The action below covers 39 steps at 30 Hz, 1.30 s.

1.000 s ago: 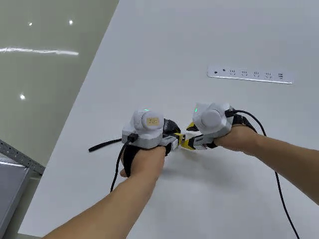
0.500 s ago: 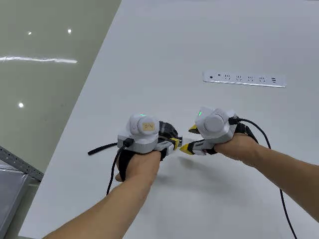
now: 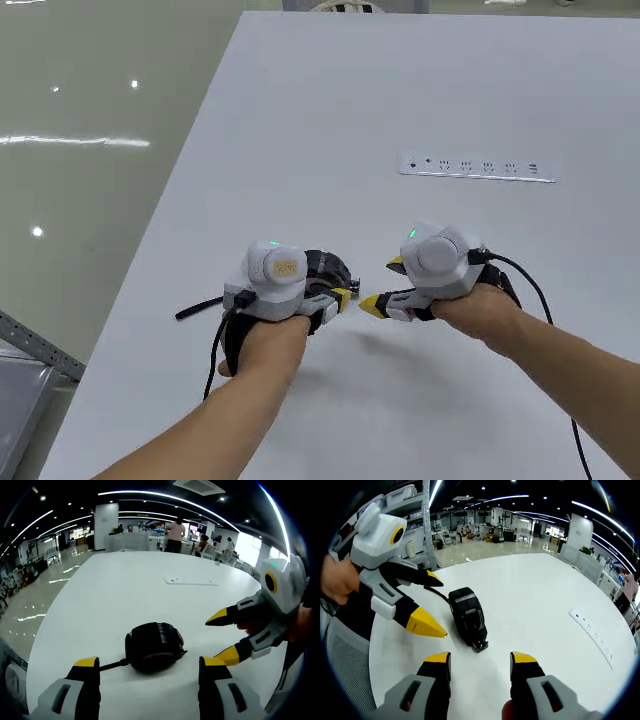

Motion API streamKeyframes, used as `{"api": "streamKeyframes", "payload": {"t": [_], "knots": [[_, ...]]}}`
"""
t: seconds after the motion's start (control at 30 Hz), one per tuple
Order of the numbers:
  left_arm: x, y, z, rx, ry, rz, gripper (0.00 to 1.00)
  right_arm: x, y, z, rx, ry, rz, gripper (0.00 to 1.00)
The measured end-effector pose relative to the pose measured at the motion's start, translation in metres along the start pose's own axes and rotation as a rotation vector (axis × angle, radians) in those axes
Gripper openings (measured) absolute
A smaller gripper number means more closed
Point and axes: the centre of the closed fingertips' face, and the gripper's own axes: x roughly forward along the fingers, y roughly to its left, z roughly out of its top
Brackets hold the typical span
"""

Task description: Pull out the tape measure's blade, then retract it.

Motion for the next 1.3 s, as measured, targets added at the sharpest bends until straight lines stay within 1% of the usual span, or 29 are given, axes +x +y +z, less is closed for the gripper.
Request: {"api": "streamKeyframes", "payload": {"t": [0.13, 0.33, 0.5, 0.63, 0.83, 0.93, 1.07, 1.3], "knots": [[-0.005, 0.001, 0.001, 0.011, -0.005, -0.001, 0.79, -0.013, -0.002, 0.003, 0.046, -0.027, -0.037, 0.5], [-0.011, 0.002, 0.0, 0.023, -0.012, -0.005, 0.81, -0.029, -0.001, 0.005, 0.09, -0.06, -0.077, 0.53], [-0.02, 0.001, 0.0, 0.032, -0.021, -0.013, 0.83, -0.041, 0.005, 0.001, 0.136, -0.08, -0.108, 0.55], [-0.026, 0.001, -0.003, 0.04, -0.023, -0.021, 0.85, -0.05, 0.008, -0.003, 0.175, -0.093, -0.13, 0.59], [-0.036, -0.004, -0.003, 0.047, -0.032, -0.032, 0.86, -0.065, 0.013, -0.006, 0.213, -0.111, -0.159, 0.62], [-0.041, -0.006, -0.002, 0.049, -0.037, -0.037, 0.88, -0.072, 0.015, -0.006, 0.216, -0.116, -0.172, 0.64], [-0.046, -0.009, -0.003, 0.054, -0.041, -0.045, 0.89, -0.082, 0.014, -0.005, 0.227, -0.126, -0.192, 0.68], [-0.058, -0.013, -0.002, 0.055, -0.048, -0.054, 0.91, -0.101, 0.018, -0.005, 0.256, -0.148, -0.224, 0.72]]}}
